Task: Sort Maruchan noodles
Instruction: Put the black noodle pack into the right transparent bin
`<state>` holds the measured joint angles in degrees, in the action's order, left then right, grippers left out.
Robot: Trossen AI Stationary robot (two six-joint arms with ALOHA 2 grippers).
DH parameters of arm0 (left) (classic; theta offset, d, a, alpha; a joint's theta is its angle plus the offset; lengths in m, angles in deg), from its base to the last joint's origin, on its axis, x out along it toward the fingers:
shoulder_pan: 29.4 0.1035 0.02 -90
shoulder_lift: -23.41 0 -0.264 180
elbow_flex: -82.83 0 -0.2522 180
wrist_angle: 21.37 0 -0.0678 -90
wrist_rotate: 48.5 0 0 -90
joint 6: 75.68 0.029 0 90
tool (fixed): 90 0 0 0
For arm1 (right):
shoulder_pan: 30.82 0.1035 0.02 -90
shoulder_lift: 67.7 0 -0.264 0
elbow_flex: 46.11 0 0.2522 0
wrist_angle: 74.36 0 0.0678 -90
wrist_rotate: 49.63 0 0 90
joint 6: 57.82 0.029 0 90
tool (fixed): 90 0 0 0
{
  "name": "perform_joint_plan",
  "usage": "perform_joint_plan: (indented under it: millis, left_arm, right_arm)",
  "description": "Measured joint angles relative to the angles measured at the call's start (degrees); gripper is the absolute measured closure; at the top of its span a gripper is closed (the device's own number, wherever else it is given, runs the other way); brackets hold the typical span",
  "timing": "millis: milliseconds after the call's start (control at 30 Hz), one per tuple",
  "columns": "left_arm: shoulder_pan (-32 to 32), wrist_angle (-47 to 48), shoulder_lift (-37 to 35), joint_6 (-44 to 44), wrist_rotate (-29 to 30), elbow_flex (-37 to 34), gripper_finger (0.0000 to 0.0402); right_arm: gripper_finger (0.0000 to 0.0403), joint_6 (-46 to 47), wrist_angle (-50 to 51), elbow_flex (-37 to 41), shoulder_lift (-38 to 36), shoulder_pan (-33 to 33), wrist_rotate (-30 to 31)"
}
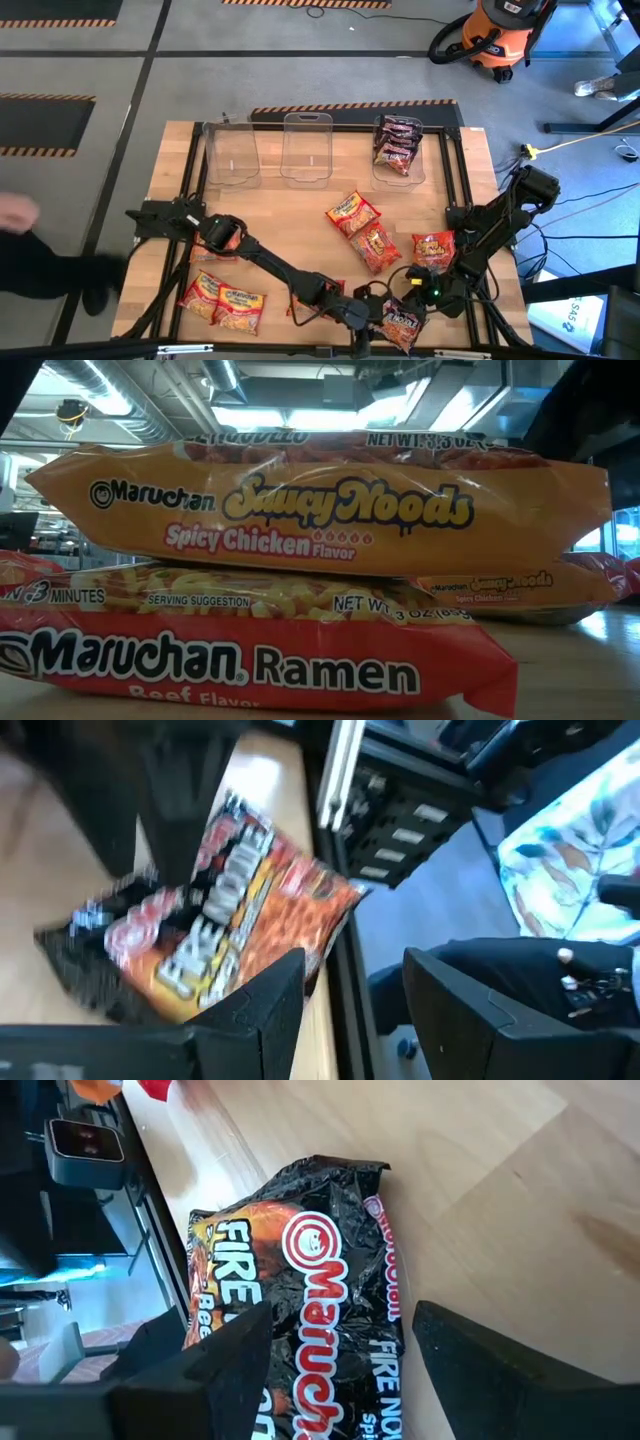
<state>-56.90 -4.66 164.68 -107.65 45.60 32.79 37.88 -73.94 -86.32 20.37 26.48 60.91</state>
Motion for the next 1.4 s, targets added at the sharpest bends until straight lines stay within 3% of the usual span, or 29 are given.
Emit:
perform_joint_plan:
  millis: [333, 533, 900, 1100, 1400]
  left_arm:
    - [1.23, -5.77, 9.52, -8.12, 0.04, 2.06, 0.0237]
    - [2.4, -5.52, 9.69, -8.04, 0.86, 2.23, 0.0237]
    - [2.72, -5.33, 9.64, -8.06, 4.12, 2.1, 0.0237]
    - [2.77, -5.45, 9.66, -6.72, 4.9, 2.07, 0.0237]
    - [2.78, -6.46, 9.68, -4.6, 6.95, 1.99, 0.0237]
  right_arm:
    - [0.0155, -0.2, 0.19, 0.0, 0.0, 0.03, 1.2]
    - [0.0155, -0.3, 0.15, 0.0, 0.0, 0.03, 0.63]
    - [0.0155, -0.53, -1.08, 0.0, -0.14, -0.11, -6.82]
    - [0.0155, -2.26, -6.17, 0.11, 0.15, 0.09, -6.51]
    - [0.0155, -2.36, -6.85, 0.11, 0.18, 0.11, -0.55]
